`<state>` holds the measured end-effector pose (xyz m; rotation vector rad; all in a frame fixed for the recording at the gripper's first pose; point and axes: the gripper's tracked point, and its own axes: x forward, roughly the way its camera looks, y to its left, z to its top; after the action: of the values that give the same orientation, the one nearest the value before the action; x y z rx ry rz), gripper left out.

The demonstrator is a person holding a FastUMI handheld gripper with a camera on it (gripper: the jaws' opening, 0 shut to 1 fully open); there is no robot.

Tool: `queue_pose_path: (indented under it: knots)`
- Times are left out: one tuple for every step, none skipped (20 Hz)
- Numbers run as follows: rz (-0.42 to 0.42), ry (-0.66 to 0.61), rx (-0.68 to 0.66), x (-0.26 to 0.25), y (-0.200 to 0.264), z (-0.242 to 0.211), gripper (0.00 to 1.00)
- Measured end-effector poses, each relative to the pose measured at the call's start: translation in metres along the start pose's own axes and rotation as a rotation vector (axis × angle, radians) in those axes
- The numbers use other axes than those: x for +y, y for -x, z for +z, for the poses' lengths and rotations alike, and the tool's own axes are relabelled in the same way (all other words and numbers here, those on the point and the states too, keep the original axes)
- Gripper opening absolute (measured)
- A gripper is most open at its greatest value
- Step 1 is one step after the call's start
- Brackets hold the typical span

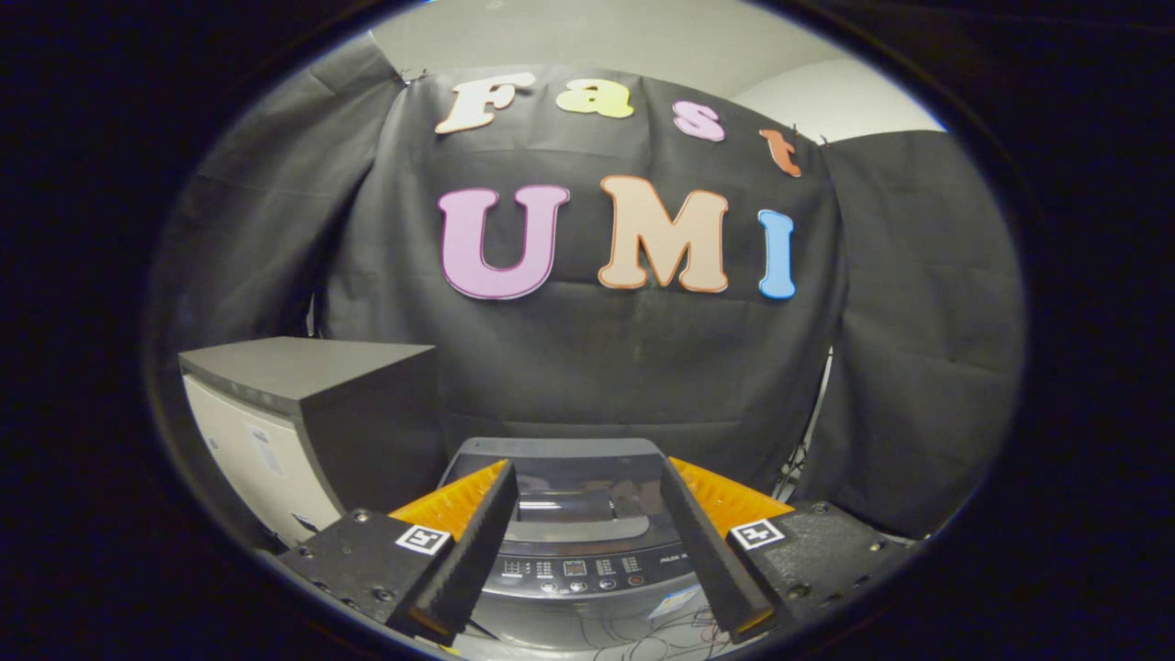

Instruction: Put the clothes into the washing machine and then close the washing machine lid.

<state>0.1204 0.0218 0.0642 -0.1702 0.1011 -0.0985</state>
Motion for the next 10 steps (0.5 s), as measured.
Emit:
queue_pose_path:
  knots:
    - [0.002, 0.006, -0.014, -0.006, 0.011, 0.004, 0.95]
    - [0.001, 0.004, -0.033, -0.011, 0.018, 0.009, 0.95]
    - [-0.007, -0.003, -0.051, -0.019, 0.026, 0.013, 0.95]
    - [-0.006, -0.005, -0.061, -0.024, 0.035, 0.014, 0.95]
    - [-0.005, 0.000, -0.069, -0.028, 0.042, 0.014, 0.95]
    - [-0.004, 0.017, -0.075, -0.033, 0.048, 0.015, 0.95]
    - [-0.010, 0.034, -0.088, -0.038, 0.054, 0.018, 0.95]
    - [-0.017, 0.047, -0.092, -0.044, 0.058, 0.018, 0.95]
    - [-0.020, 0.056, -0.095, -0.048, 0.063, 0.018, 0.95]
    - [-0.015, 0.056, -0.102, -0.049, 0.067, 0.020, 0.95]
